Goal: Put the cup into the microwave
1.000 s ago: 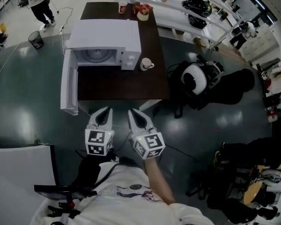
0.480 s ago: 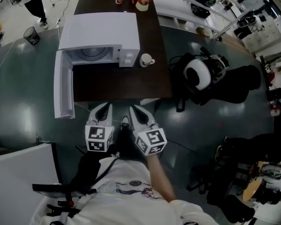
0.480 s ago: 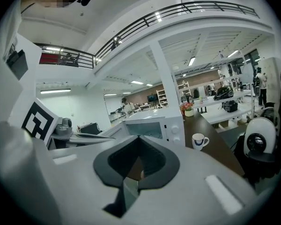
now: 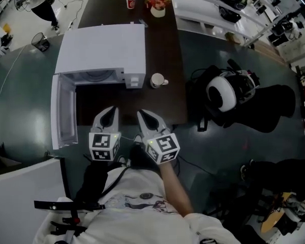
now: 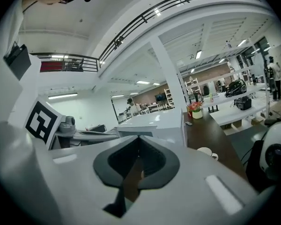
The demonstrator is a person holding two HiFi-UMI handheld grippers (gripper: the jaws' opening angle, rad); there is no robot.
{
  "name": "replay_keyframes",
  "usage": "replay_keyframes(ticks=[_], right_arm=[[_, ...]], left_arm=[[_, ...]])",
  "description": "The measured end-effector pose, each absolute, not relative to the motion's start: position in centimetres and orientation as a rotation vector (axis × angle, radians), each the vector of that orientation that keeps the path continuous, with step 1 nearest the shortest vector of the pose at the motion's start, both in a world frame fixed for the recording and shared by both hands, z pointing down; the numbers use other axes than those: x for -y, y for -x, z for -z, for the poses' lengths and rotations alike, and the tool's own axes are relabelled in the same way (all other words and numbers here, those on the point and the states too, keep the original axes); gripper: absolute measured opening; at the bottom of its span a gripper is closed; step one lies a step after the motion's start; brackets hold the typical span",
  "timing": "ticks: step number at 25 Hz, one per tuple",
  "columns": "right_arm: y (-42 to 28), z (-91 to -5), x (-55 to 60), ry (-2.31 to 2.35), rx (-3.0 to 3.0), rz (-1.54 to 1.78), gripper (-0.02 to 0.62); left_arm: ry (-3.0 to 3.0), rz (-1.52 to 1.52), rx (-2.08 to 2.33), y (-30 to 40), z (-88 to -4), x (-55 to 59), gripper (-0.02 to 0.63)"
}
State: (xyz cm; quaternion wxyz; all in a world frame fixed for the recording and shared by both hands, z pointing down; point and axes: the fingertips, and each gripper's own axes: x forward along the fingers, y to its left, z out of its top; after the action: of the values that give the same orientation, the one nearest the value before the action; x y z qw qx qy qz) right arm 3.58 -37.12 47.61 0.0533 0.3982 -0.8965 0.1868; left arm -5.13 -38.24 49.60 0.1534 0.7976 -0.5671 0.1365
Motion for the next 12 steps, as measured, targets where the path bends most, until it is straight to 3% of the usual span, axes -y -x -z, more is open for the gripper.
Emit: replay_keyframes(ticks=[12], right_arm=[[-6.7, -50.2, 42.2, -1.128, 2.687, -0.6, 0.008]], left_arm=[[-2.141, -0.493, 1.632, 4.2, -53.5, 41.5, -0.002]])
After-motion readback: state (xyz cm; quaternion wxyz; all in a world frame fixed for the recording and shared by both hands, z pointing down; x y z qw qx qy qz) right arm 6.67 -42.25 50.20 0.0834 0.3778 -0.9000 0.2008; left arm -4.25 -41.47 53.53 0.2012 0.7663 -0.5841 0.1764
